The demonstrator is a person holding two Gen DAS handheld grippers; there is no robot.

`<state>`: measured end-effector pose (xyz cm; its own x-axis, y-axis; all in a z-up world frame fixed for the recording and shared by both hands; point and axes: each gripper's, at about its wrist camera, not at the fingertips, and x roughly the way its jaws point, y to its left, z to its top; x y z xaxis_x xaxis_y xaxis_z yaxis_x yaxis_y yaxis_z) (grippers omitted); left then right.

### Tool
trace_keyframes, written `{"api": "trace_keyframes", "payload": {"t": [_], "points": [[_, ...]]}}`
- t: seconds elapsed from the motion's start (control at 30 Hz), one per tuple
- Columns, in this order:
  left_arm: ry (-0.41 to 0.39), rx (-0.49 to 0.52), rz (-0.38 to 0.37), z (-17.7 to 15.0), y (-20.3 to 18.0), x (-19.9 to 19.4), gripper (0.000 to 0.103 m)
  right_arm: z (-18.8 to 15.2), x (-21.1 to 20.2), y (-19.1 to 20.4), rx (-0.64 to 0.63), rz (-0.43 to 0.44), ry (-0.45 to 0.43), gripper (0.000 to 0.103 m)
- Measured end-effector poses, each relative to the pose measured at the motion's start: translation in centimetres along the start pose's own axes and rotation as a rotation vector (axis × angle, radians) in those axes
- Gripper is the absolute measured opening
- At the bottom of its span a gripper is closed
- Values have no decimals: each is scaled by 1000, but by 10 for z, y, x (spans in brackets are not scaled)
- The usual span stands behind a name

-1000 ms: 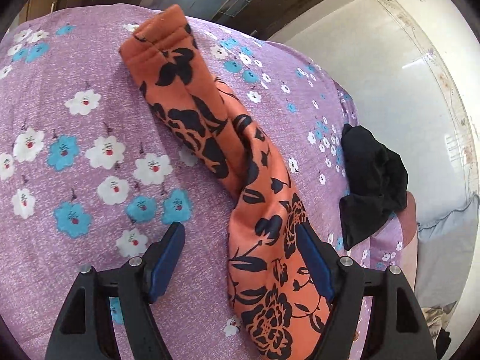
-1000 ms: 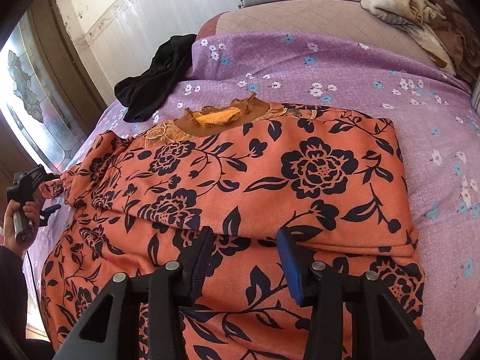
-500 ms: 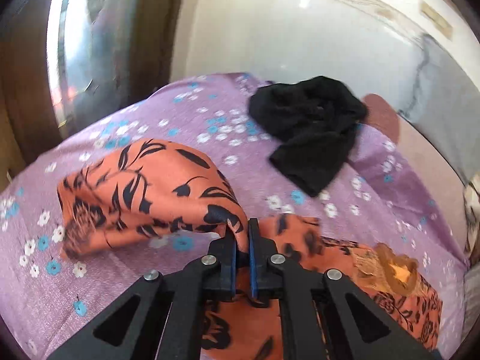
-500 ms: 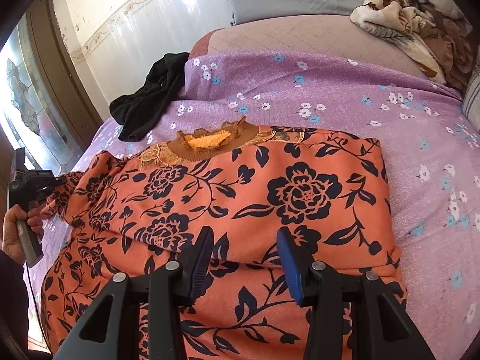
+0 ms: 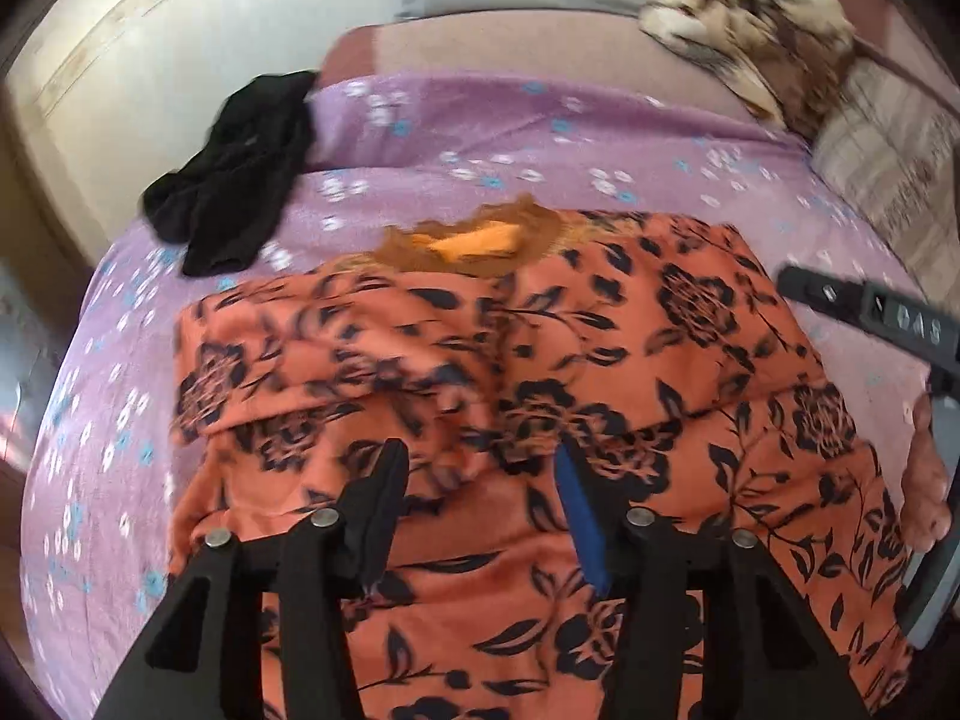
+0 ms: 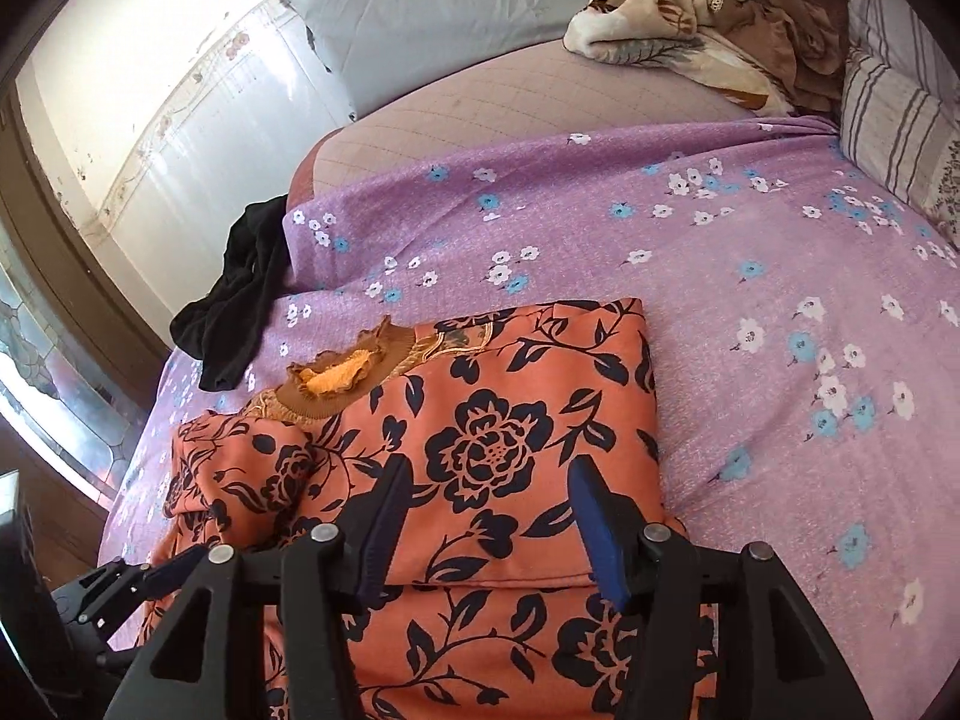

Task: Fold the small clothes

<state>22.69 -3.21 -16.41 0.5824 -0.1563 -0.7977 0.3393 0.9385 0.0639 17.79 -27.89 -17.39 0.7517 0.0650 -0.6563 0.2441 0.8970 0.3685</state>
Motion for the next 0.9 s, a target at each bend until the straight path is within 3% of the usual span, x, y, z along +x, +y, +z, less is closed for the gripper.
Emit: {"api": "trace_keyframes", "payload": {"t": [0.03, 0.13, 0.2, 0.27, 0.33, 0.43, 0.57, 0.63, 0.73, 0.8, 0.9], "points": [[-13, -96, 29, -4, 25, -7, 66, -1, 0, 3, -17, -1, -2, 57], [-25, -391, 194, -20, 109, -16, 67, -6, 1, 21, -115, 5, -8, 57], [50, -535, 302, -32, 157, -4, 67, -13, 3, 42, -223, 18, 5, 57], [114, -658, 361, -47, 194, 9, 67, -18, 4, 67, -288, 88, 35, 57], [184, -751, 357, -59, 216, 18, 65, -21, 5, 100, -331, 168, 48, 57], [157, -879, 295, -67, 240, 10, 65, -23, 20, 163, -398, 255, 80, 57], [111, -953, 413, -75, 274, -13, 66, -34, 59, 256, -542, 272, 167, 57], [107, -1022, 426, -86, 294, -21, 66, -46, 77, 297, -641, 241, 194, 58], [80, -1107, 381, -99, 317, -34, 66, -69, 101, 343, -794, 173, 222, 64], [75, -1124, 382, -99, 324, -30, 66, -83, 116, 362, -911, 96, 195, 72], [76, -1171, 363, -108, 334, -30, 66, -97, 135, 377, -1028, 9, 188, 74]]}}
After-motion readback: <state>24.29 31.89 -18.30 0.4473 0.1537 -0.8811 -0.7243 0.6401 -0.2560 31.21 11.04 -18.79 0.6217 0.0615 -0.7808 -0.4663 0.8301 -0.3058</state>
